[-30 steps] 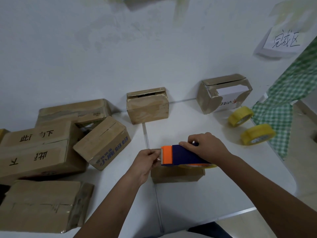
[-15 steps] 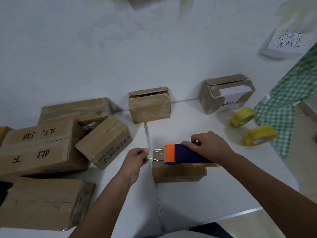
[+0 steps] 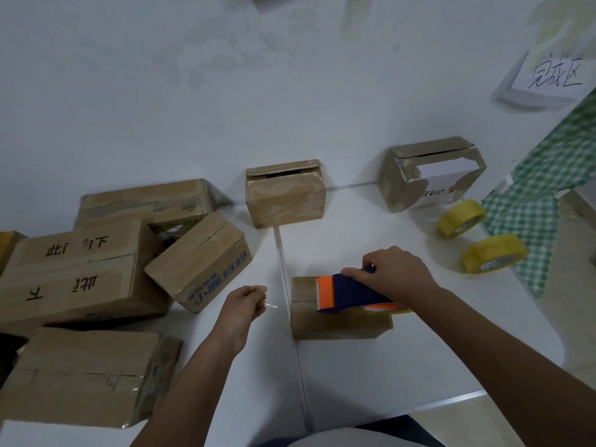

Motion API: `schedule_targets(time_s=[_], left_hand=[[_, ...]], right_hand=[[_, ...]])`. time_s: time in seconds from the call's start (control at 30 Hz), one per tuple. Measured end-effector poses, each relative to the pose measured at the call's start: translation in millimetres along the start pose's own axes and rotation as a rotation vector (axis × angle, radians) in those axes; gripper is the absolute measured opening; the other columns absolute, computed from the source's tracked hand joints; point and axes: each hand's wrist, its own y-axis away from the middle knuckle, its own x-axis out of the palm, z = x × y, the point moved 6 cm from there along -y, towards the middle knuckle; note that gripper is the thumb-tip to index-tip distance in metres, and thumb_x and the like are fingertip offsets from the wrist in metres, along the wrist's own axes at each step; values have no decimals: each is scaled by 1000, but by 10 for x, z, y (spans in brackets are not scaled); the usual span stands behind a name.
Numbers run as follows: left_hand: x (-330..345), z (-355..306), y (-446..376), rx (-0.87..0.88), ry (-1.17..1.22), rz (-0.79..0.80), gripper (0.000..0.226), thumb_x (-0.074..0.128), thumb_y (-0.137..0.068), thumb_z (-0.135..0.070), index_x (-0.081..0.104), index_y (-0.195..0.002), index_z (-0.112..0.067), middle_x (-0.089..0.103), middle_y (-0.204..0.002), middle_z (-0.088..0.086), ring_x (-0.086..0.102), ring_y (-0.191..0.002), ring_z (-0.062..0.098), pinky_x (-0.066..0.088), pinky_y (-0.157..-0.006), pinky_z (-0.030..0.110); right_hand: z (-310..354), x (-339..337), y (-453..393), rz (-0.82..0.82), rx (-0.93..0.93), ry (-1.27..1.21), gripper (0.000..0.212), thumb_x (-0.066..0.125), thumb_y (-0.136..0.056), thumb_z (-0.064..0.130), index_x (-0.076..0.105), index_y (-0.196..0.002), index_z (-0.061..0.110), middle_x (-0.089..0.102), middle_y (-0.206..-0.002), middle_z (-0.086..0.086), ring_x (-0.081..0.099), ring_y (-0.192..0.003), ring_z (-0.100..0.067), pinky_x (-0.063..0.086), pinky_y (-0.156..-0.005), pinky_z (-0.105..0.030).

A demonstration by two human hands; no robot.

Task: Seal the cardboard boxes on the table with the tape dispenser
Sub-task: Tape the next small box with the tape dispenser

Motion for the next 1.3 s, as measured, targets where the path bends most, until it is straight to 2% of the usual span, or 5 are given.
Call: schedule_targets(time_s=[0.73,0.93,1.07,1.23,1.3], left_hand=[[497,685,-178,-97,-9,-35,16,55,-100,-21,61,-112,-12,64,-118,10,61,-107,23,51,-90,31],[316,894,-175,-157,-452,-64,42,58,-98,-15,43,-136,-7,41,-138,13,50,-120,31,45,-98,35],[188,607,-132,39,-342,-32,26,44,-102,-5,66,-112,-14,70,-113,7,64,-109,24,51,-89,26],[565,432,172,267,-737,344,49,39,-103,-5,34,-147,-27,51,-129,-9,52,-121,12,34,-86,-2],[571,463,158,241,-920,429,56,40,-101,-2,22,-152,-21,46,-145,3,45,-134,21,26,-92,3]], right_hand=[[90,59,64,-87,75,19,47,44,-86,70,60,-79,26,54,-67,10,54,-64,-11,29,-48,-20],[106,55,77,-84,82,18,47,44,-87,70,59,-78,26,47,-60,13,49,-58,-8,26,-46,-19],[105,61,88,-108,79,12,46,44,-87,70,57,-77,27,47,-60,13,49,-58,-8,25,-45,-19],[134,64,76,-93,71,30,48,43,-87,69,59,-78,25,50,-62,10,54,-61,-12,28,-45,-20],[147,72,76,-89,68,34,48,43,-87,69,59,-78,25,48,-61,12,54,-62,-12,28,-46,-20]])
